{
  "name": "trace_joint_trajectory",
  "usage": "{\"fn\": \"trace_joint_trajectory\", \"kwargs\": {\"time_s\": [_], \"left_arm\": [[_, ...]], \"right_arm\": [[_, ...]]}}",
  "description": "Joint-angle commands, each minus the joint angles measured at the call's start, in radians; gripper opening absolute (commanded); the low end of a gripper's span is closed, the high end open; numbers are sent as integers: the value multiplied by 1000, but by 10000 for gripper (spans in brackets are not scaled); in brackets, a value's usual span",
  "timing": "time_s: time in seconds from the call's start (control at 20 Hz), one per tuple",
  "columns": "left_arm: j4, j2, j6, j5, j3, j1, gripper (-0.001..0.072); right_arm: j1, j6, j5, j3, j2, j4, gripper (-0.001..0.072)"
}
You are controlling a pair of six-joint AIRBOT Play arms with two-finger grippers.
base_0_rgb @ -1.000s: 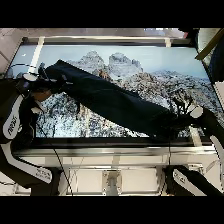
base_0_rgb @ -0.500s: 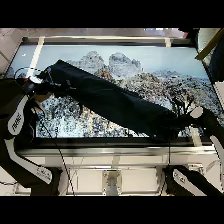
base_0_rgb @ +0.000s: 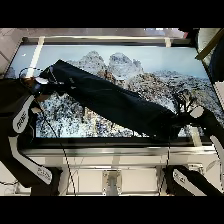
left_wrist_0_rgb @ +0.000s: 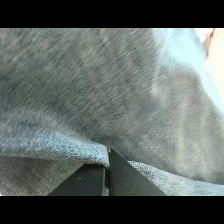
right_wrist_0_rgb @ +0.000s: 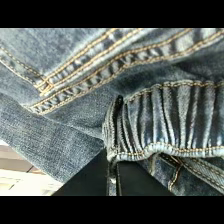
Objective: Fold the clothes and pants, and hang the long-sleeved shirts on hangers.
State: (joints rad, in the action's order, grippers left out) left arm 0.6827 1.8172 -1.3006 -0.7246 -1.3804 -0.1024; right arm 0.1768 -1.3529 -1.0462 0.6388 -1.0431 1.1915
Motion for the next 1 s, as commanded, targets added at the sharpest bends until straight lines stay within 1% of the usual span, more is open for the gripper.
{"fn": "trace_joint_trajectory", "kwargs": {"time_s": [0.0, 0.1, 0.15, 0.25, 0.35, 0.4, 0.45, 0.5, 0.55, 0.65, 0.7, 0.8, 0.85, 0.95], "left_arm": [[38, -64, 0, -40, -8, -33, 14], [188, -171, 0, -157, -7, -74, 13], [277, -237, -1, -230, -7, -92, 13], [403, -376, 0, -376, -7, -116, 13], [466, -523, 0, -508, -7, -119, 13], [465, -592, 0, -561, -7, -113, 13], [468, -664, 0, -587, -7, -97, 13], [472, -725, 0, -570, -7, -73, 13], [485, -775, 0, -505, -7, -43, 12], [576, -804, -9, -320, -8, 35, 11], [615, -786, -41, -245, -8, 72, 11], [647, -691, -53, -134, -11, 134, 11], [658, -616, -53, -99, -30, 158, 11], [697, -436, -53, -69, -142, 172, 11]], "right_arm": [[0, 2, -13, 10, 8, 20, 50], [0, 3, -76, 42, 42, 68, 50], [0, 3, -107, 67, 76, 106, 50], [5, 3, -173, 135, 162, 176, 50], [26, 4, -245, 226, 256, 209, 49], [37, 4, -274, 279, 303, 208, 49], [37, 3, -282, 329, 342, 207, 49], [37, 3, -262, 381, 371, 194, 48], [37, 3, -223, 428, 380, 179, 48], [37, 3, -93, 491, 357, 145, 47], [37, 2, -44, 507, 325, 131, 47], [38, -25, -11, 515, 226, 127, 47], [38, -53, -11, 515, 168, 138, 47], [38, -86, 5, 515, 43, 155, 47]]}}
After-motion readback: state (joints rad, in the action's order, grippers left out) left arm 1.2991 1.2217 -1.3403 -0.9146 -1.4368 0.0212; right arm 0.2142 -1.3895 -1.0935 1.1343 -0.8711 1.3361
